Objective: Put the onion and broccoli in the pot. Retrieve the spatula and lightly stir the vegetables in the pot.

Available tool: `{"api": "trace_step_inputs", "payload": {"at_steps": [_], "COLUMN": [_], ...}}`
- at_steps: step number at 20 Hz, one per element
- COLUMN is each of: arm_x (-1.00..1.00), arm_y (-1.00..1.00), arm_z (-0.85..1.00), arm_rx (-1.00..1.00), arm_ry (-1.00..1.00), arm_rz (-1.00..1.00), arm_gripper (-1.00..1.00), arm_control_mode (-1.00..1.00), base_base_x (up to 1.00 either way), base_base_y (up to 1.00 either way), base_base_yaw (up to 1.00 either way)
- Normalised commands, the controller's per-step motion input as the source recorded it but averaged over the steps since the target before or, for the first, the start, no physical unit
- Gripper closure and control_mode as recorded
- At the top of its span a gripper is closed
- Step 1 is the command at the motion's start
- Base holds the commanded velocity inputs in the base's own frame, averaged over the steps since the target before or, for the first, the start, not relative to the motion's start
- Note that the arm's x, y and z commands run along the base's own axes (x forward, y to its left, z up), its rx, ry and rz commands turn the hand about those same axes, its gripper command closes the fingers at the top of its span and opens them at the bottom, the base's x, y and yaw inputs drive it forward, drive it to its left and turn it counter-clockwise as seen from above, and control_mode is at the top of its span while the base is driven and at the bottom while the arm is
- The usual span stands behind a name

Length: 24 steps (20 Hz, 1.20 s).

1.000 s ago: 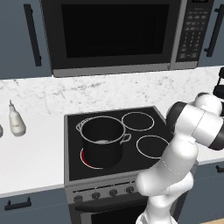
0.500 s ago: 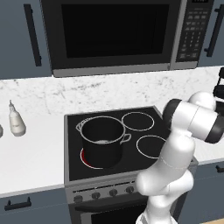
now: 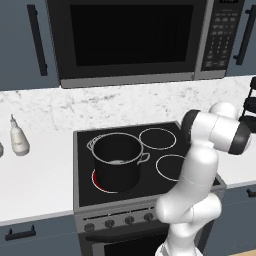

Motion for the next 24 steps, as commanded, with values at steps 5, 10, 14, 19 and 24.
{"api": "trace_step_inputs", "payload": {"at_steps": [5, 10, 14, 19, 24], "arm_x": [0.11, 0.18, 0.09, 0.06, 0.10], "arm_y": [-0.14, -0.06, -0.03, -0.07, -0.01], "arm_z": [-0.06, -0.05, -0.12, -0.21, -0.28], "arm_rx": [0.02, 0.00, 0.00, 0.00, 0.00], "arm_ry": [0.00, 0.00, 0.00, 0.00, 0.00], "arm_rz": [0.00, 0.00, 0.00, 0.00, 0.00], "arm_gripper": [-1.00, -1.00, -1.00, -1.00, -1.00], "arm_control_mode": [-1.00, -1.00, -1.00, -1.00, -1.00], "base_base_x": [0.00, 0.00, 0.00, 0.00, 0.00], "base_base_y": [0.00, 0.00, 0.00, 0.00, 0.00], "base_base_yaw": [0.00, 0.00, 0.00, 0.00, 0.00]}}
